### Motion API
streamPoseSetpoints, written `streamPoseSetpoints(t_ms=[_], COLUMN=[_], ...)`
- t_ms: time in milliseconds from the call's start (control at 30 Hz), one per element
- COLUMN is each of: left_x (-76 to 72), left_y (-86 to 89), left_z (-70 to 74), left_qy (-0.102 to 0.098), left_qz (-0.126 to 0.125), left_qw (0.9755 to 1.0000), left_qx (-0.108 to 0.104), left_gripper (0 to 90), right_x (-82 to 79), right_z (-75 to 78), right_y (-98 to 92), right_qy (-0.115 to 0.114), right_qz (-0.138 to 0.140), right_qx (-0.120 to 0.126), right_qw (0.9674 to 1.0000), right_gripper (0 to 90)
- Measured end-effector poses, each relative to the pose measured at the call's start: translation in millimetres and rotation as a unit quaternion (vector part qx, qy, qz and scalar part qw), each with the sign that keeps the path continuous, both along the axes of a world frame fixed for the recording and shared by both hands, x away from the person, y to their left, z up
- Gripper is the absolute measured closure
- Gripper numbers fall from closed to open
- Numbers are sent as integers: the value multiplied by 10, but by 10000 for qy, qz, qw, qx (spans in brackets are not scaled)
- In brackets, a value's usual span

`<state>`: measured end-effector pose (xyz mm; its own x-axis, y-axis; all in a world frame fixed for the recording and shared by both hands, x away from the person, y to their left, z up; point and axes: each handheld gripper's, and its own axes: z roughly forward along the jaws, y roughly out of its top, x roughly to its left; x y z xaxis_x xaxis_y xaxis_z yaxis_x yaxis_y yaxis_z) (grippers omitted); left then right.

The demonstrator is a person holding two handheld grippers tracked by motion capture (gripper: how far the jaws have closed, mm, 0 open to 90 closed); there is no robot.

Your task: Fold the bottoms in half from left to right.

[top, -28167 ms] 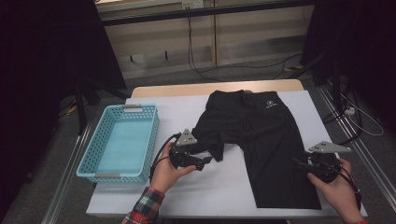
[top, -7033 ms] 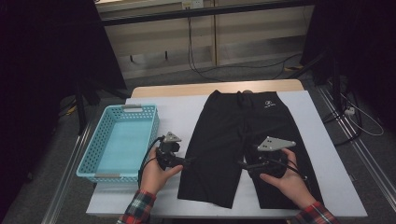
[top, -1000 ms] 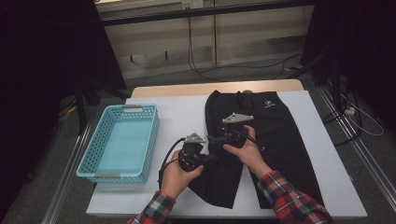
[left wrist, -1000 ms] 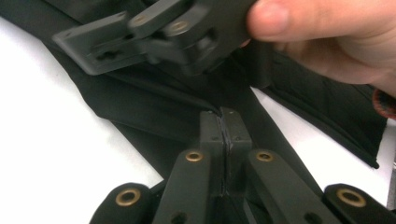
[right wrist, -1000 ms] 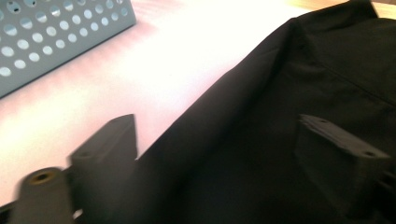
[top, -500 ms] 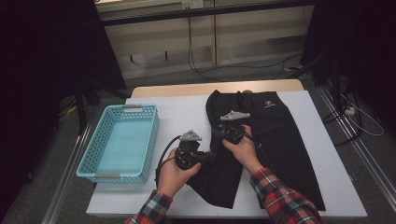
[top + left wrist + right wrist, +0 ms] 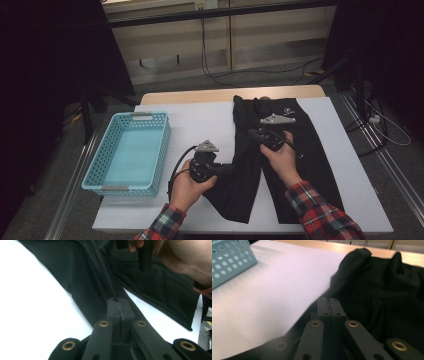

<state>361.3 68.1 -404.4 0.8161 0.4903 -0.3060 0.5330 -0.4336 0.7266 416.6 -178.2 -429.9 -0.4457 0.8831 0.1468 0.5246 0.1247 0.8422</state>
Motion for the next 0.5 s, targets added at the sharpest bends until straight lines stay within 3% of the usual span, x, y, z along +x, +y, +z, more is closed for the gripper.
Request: streamPoseSetpoints(t_ms=[100, 233, 300, 433, 500], left_x=[-8, -13, -9, -8, -10], left_y=[-14, -24, -17, -5, -10], left_z=[-6, -13, -13, -24, -26], left_qy=[34, 35, 37, 56, 58], left_qz=[-48, -52, -49, -65, -87], left_qw=[10000, 10000, 10000, 10000, 9999], left_qx=[26, 23, 24, 31, 16], left_gripper=[897, 896, 896, 896, 896], right_x=[-3, 88, 110, 219, 266], right_z=[-43, -139, -161, -198, -199], right_y=[-61, -83, -72, 13, 52], right_qy=[54, 189, 228, 293, 321], right_qz=[-170, -168, -183, -252, -272], right_qx=[17, 182, 131, 137, 179], right_qw=[9998, 9995, 9995, 9992, 9990], right_gripper=[887, 833, 813, 574, 498])
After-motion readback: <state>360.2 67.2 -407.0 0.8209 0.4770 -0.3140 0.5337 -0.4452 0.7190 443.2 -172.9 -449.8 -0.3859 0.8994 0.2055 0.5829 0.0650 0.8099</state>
